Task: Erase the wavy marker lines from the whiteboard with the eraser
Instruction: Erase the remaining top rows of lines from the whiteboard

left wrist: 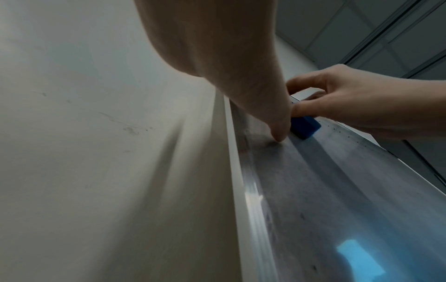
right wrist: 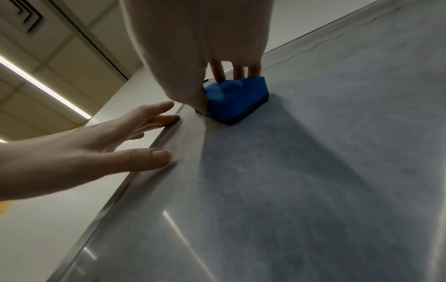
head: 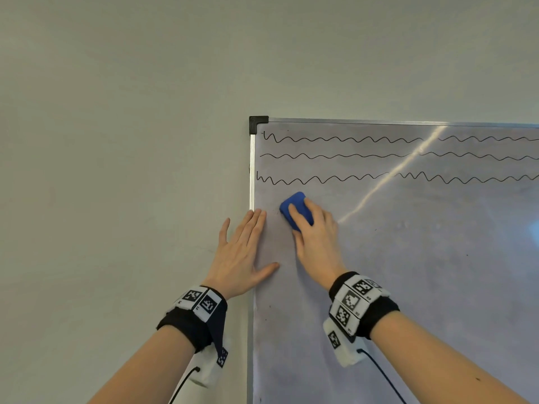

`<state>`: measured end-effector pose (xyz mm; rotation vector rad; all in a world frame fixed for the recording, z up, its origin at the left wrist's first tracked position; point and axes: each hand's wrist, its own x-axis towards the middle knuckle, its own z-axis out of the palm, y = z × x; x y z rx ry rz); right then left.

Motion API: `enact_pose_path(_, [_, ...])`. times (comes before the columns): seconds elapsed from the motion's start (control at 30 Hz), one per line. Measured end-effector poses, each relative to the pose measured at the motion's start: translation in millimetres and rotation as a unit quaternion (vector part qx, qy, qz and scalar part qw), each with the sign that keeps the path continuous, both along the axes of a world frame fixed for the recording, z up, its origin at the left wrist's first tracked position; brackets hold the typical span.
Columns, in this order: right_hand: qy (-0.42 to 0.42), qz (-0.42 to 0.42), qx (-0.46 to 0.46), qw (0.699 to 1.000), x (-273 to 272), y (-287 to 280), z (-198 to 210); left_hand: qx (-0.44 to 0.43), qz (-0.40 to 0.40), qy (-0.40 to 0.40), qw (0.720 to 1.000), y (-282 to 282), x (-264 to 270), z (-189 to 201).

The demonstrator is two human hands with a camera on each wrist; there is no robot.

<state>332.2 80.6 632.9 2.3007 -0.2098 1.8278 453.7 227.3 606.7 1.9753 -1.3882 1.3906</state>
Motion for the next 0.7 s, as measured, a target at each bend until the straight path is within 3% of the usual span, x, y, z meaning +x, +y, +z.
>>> enact_pose_path(0.17, [0.048, 0.01, -0.075, 0.996, -9, -2, -4, 0.005, 0.0, 0.002, 1.0, 0, 3, 0])
enact_pose_path(0.37, [0.004, -0.008, 0.003, 1.0, 3, 8, 3, 0.007, 0.004, 0.005, 1.0, 0, 0, 1])
enact_pose_path(0.53, [0.047, 0.007, -0.05, 0.998, -16, -11, -9, 0.012, 0.015, 0.004, 1.0, 1, 0, 2])
enact_pose_path(0.7, [-0.05, -0.012, 0.132, 0.99, -63, -70, 0, 0.006, 0.018, 0.008, 1.0, -1, -5, 1])
